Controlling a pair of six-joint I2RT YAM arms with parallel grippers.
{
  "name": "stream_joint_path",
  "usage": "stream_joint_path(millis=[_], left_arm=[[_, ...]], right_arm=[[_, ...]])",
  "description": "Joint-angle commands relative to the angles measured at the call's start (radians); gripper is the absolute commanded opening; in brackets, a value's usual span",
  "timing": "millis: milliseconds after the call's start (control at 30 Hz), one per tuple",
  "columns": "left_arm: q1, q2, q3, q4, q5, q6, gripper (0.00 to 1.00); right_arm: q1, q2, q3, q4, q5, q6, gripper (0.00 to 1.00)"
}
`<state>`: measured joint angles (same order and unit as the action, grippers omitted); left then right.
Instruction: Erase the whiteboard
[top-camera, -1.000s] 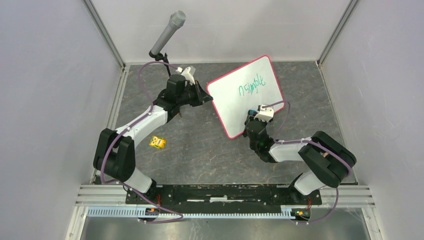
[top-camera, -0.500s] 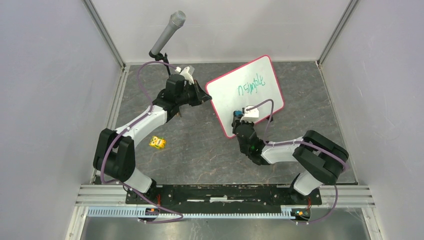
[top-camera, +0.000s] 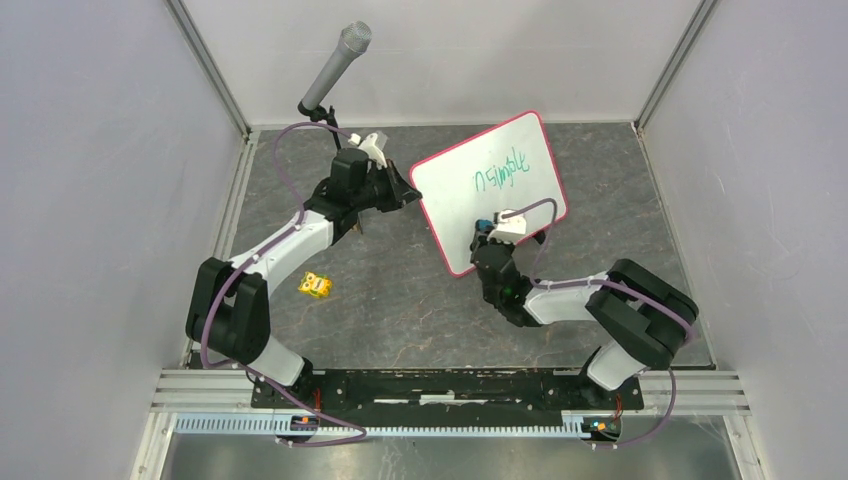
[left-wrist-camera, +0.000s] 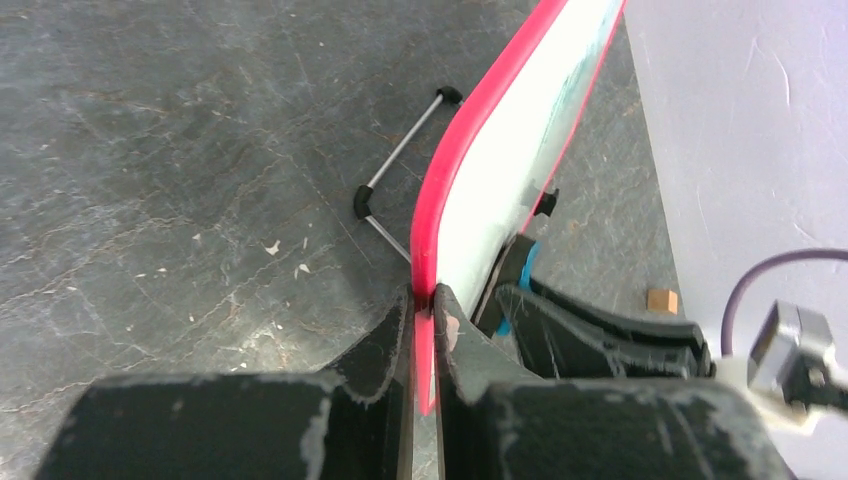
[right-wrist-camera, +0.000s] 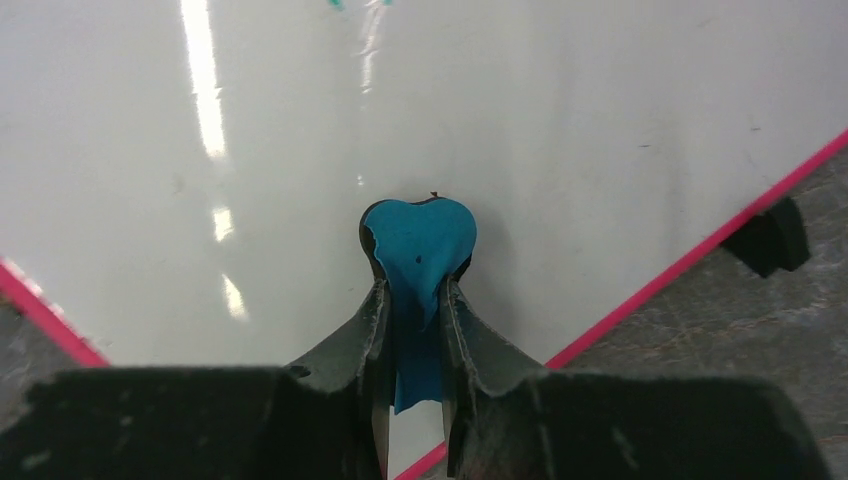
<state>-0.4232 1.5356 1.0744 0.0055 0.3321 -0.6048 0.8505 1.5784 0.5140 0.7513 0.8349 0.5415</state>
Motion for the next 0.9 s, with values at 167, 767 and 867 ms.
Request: stream_joint_path(millis=[167, 767, 867], left_arm=[[-0.011, -0.044, 0.024, 0.057, 0.048, 0.009, 0.05], [-0.011, -0.006, 0.002, 0.042, 0.027, -0.088, 0.53], [-0.014, 0.018, -0.022, 0.081, 0.056, -0.142, 0.47]], right_arm=[[0.084, 0.004, 0.066, 0.021, -0.034, -0.074, 0.2], [-0.23, -0.139, -0.032, -0.122, -0.491, 0.075, 0.2], [-0.221, -0.134, -0.047, -0.131, -0.52, 0.094, 0.21]])
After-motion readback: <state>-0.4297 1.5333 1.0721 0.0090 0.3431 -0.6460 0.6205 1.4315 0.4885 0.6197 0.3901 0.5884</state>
